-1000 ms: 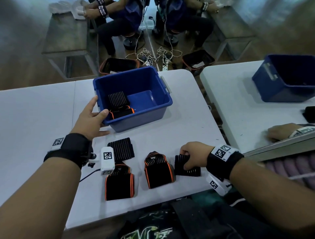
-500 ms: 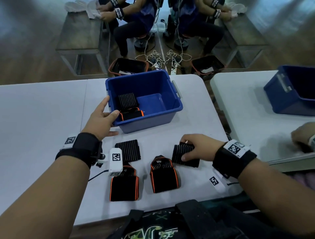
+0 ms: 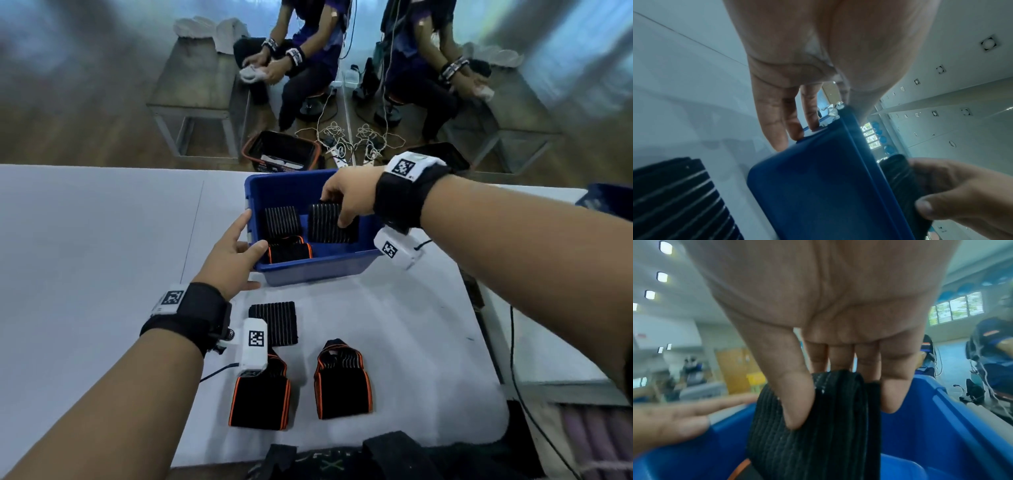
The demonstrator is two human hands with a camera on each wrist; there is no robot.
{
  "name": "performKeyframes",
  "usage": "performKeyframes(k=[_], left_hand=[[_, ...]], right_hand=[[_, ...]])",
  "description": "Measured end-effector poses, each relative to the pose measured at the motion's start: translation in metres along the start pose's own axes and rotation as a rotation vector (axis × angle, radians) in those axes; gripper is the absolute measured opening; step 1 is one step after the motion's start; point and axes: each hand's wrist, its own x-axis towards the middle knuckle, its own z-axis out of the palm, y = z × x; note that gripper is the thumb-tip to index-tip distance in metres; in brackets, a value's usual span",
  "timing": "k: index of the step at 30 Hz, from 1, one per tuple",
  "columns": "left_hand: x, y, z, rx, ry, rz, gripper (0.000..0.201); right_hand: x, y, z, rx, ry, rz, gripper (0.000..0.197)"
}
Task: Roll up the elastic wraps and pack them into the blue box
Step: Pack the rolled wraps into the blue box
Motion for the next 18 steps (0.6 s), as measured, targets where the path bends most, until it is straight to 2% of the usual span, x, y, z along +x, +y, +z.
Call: performKeyframes(k=[4,9,14,15,18], left_hand=[[0.001,-0.003,-0.001,-0.044,-0.001,0.012,0.063],[0.004,-0.006,-0.004,-0.074,-0.006,0.037,0.064],[0.005,-0.007,-0.006,-0.073,0.023,0.082,0.063],[0.006,-0.007,-0.006,-0.074,0.024,0.087,0.063],[0.007,-0.008,-0.006,-0.076,0.020,0.095,0.064]], right_hand=[[0.043,-0.006,0.016,-0.225,-0.231,0.019,0.047],[0.090,-0.005,0.039,-0.418,-0.435,0.001,0.033],[0.112,-0.007,0.060,-0.586,-0.485,-0.013,0.008],[0.114,-0.006,0.062,-0.556,-0.466,0.001,0.005],[0.124,-0.004,0.068,-0.583,-0.460,0.004,0.018]])
